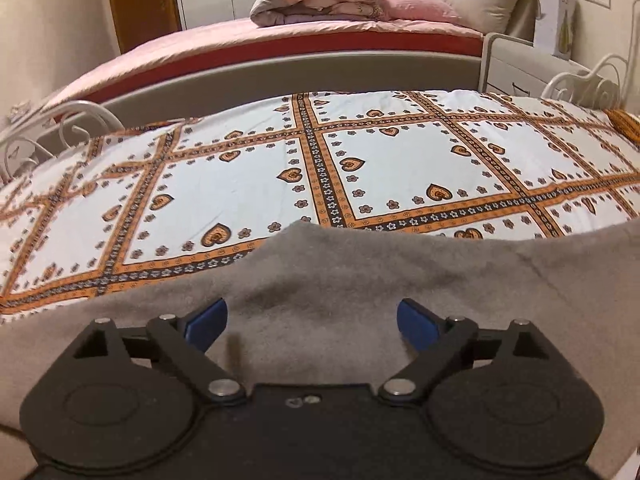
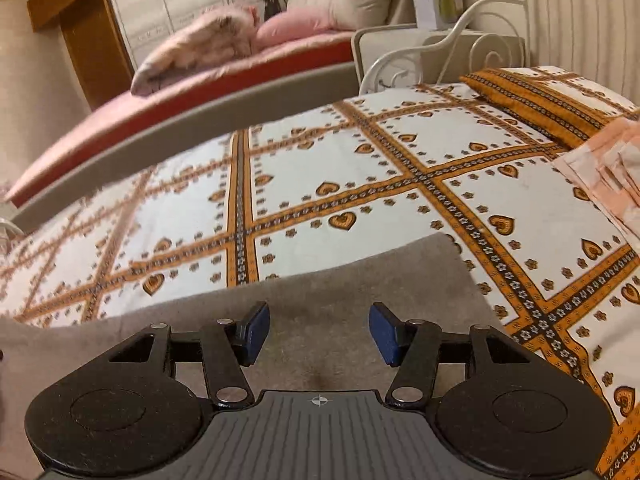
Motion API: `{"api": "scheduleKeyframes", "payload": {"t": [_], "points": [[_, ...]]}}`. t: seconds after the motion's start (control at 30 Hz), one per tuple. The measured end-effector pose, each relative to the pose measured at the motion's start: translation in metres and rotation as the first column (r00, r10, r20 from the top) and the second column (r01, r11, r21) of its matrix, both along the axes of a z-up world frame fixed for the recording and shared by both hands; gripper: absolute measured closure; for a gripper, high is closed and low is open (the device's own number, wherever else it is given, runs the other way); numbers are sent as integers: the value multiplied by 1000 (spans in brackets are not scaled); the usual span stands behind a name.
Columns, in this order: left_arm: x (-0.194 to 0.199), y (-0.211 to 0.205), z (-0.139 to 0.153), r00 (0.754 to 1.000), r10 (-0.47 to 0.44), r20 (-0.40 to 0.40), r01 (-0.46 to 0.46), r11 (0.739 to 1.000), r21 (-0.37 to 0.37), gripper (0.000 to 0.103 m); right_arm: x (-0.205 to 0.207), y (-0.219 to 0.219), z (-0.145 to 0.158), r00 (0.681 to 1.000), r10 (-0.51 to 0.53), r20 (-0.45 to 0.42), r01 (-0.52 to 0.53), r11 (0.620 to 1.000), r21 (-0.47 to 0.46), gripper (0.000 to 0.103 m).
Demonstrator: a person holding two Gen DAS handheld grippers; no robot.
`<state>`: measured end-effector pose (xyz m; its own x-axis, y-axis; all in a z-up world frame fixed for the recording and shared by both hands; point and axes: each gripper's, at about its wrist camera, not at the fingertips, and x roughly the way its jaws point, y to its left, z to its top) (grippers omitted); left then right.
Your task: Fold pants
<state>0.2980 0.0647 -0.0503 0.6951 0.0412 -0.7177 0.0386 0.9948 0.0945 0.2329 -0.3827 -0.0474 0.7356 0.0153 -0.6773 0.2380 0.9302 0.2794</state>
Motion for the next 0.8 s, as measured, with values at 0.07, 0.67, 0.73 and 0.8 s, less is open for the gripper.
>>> {"api": "scheduleKeyframes", "payload": {"t": [0.07,0.67,0.73,0.8], "points": [[-8,1,6,1000,4,9,-4,1000,13,13,-6,-6,3,1000,-18,12,18,1000,24,30],[-105,108,36,971,236,-47,-241,941,-238,6,-139,-136,-20,938,-347,5,271,743,612,31],[-111,113,40,963,265,-42,-266,923,-277,6,-137,-134,-21,945,-326,3,257,752,608,31],[-113,113,42,960,277,-40,-276,914,-298,6,-134,-132,-20,947,-322,19,245,756,607,39]]}}
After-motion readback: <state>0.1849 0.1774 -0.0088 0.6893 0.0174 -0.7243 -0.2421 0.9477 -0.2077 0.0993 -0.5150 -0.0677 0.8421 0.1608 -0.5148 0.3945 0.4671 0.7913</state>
